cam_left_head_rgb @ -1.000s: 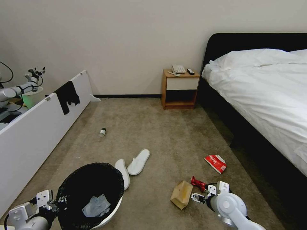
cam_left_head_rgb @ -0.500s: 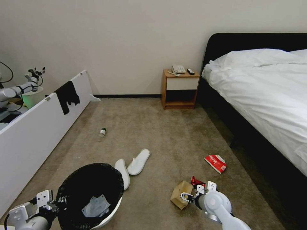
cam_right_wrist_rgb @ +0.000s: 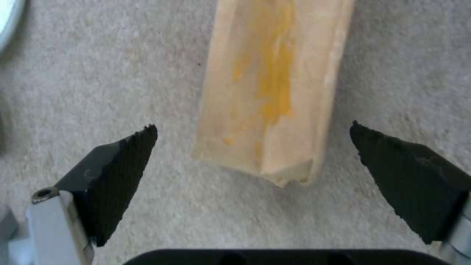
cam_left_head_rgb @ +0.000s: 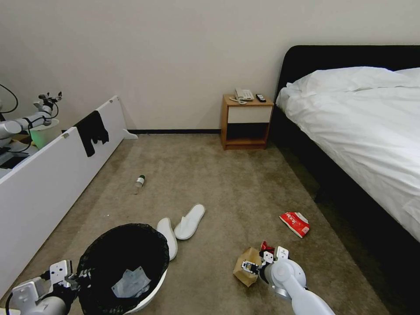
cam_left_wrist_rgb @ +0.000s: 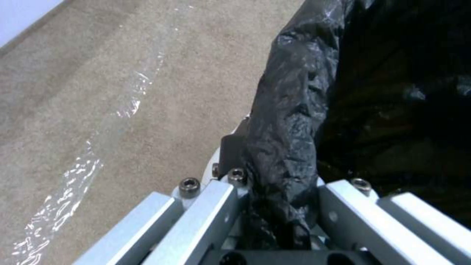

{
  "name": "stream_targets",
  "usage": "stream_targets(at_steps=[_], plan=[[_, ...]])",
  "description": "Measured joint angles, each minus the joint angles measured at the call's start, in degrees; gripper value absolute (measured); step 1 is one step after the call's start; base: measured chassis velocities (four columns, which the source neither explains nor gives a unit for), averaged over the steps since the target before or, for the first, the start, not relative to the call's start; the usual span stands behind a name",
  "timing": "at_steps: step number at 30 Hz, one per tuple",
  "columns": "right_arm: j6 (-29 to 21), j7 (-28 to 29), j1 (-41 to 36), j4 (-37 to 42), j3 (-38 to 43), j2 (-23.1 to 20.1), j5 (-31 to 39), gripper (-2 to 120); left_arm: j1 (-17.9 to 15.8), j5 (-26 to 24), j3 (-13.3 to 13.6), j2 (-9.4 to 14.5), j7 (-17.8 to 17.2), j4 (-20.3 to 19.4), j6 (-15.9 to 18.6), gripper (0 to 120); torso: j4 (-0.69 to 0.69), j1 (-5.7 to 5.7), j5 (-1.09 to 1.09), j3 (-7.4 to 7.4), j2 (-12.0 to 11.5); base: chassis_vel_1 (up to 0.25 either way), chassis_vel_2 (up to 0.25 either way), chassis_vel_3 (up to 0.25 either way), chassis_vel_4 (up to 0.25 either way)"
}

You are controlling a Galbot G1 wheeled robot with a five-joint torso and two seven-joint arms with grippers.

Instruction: Pick up the trash bin, then pick up the garbage from the floor and place it into the trash bin.

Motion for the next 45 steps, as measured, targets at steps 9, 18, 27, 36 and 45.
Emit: stream_targets(at_steps=[9, 18, 27, 36, 45], plan=[[1.07, -1.68, 2.24, -4.63, -0.20, 1.92, -2.79, 100, 0.06, -0.18, -0.05, 0.23, 0.00, -0.12, 0.00, 2, 0.00, 0.00, 0.00, 0.00, 0.00, 0.000, 0.000, 0.000, 0.000], [3.17, -4.81, 5.63, -13.55, -0.15, 4.03, -7.65, 100, 0.10, -0.47, 0.03, 0.61, 0.04, -0.09, 0.00, 2, 0.01, 0.00, 0.00, 0.00, 0.00, 0.000, 0.000, 0.000, 0.000], [4.17, -6.53, 6.52, -16.42, 0.00, 4.59, -9.49, 97, 0.13, -0.49, 0.20, 0.70, 0.07, 0.12, 0.00, 2, 0.00, 0.00, 0.00, 0.00, 0.00, 0.000, 0.000, 0.000, 0.000], [4.53, -6.85, 4.74, -14.62, -1.17, 4.76, -10.13, 58, -0.04, -0.40, 0.38, 0.51, 0.08, 0.18, 0.00, 2, 0.00, 0.00, 0.01, 0.00, 0.00, 0.000, 0.000, 0.000, 0.000], [4.90, -6.97, 3.19, -12.05, -1.81, 4.00, -10.11, 30, -0.16, -0.33, 0.57, 0.46, 0.08, 0.19, 0.00, 2, 0.00, 0.00, 0.00, 0.00, 0.00, 0.000, 0.000, 0.000, 0.000]])
